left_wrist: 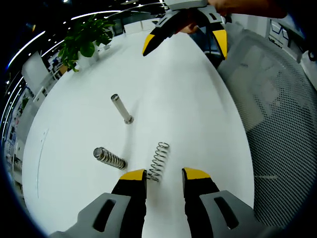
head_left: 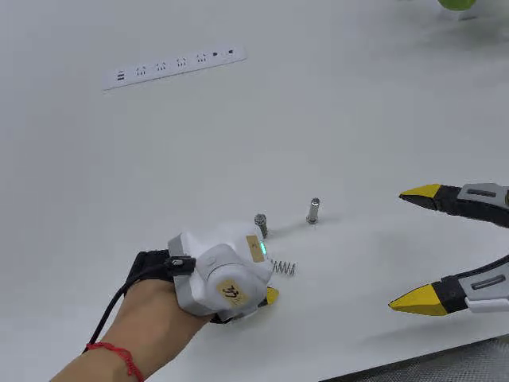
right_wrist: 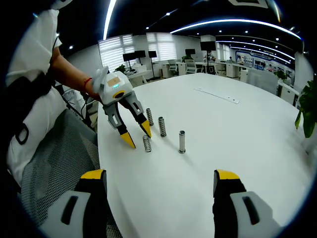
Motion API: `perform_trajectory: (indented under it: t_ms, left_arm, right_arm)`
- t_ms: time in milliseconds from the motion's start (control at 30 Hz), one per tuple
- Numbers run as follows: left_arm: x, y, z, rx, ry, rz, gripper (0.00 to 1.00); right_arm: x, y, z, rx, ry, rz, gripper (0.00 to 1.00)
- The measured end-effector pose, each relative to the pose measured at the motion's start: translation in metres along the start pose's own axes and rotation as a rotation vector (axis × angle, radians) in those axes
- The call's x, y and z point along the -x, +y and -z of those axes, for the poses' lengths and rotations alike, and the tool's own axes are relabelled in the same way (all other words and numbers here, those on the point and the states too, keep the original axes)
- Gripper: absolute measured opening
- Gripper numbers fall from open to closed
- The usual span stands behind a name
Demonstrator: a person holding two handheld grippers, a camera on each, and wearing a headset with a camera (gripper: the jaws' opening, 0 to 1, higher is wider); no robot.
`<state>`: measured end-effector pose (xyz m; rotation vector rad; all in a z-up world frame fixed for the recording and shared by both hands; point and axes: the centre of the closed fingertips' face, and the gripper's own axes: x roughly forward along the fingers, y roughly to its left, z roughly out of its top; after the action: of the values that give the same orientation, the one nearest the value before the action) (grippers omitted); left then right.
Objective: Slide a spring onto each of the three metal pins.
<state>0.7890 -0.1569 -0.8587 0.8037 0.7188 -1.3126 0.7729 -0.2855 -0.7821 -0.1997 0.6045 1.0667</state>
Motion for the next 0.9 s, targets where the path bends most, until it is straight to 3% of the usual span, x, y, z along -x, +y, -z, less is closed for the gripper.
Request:
perform_trajectory:
  t_ms: [467,900]
  left_arm:
    - [-0.0013,-0.0026,0.0015,0.11,-0.009,-0.004,0.22]
    - [0.0,0.0007,0.0018,0.124,-0.014,-0.02,0.12]
  right_arm:
    - [0.0041,-0.0017,0.0018,-0.002,0.005,0.01,0.89]
    - [0.0051,-0.0006,0.004,-0.007,0.012,0.016,0.89]
